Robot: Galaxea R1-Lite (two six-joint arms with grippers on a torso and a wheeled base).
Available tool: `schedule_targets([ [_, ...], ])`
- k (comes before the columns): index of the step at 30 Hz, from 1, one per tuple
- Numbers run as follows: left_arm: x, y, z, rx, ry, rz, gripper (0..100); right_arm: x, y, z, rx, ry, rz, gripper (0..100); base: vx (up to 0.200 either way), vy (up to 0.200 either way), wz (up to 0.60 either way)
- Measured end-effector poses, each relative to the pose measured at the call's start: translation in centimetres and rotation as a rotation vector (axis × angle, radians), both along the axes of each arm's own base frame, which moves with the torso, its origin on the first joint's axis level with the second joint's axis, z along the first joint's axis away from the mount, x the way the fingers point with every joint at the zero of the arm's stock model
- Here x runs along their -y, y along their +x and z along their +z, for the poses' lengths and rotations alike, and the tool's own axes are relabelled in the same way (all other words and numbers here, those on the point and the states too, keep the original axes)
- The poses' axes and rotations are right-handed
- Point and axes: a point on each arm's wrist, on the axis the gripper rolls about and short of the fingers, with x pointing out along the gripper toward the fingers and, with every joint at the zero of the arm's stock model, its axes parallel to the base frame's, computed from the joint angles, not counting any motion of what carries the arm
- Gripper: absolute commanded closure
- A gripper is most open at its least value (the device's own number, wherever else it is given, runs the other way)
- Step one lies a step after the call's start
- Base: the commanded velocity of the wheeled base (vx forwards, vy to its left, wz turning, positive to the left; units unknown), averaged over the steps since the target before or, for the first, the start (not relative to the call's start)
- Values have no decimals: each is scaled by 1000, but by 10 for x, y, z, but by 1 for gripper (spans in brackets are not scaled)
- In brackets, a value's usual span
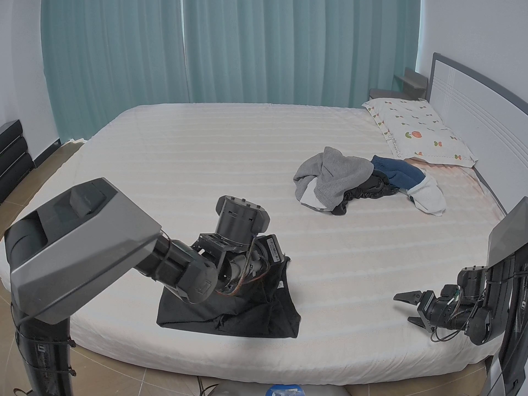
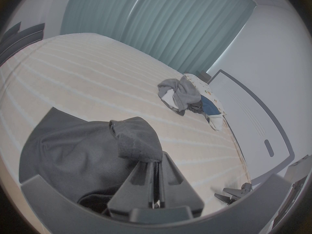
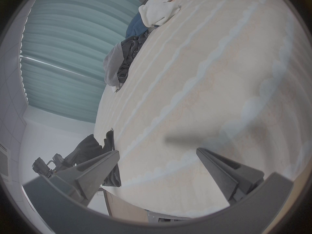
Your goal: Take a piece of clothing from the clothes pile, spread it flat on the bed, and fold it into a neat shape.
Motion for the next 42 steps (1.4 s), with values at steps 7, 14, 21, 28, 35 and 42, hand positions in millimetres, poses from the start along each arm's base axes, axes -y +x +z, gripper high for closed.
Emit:
schedule_targets([
  [7,16,2,-16,-97,30,22,100,0,0,0,0,-1,2,0,0,0,0],
  [14,22,3,-21,-132,29,23,0,0,0,0,-1,0,3,0,0,0,0],
  [21,20,1,-24,-145,22,27,0,0,-1,0,-2,-1,4,0,0,0,0],
  [28,8,-3,-18,-185,-41,80,0,0,-1,0,-2,-2,4,0,0,0,0],
  [35,-37,-12,-23,-282,-85,168,0,-1,-1,-1,-3,-2,5,0,-86,0,0],
  [42,-78,-28,-26,-336,-235,233,0,-1,-1,-1,-3,-4,4,0,-57,0,0],
])
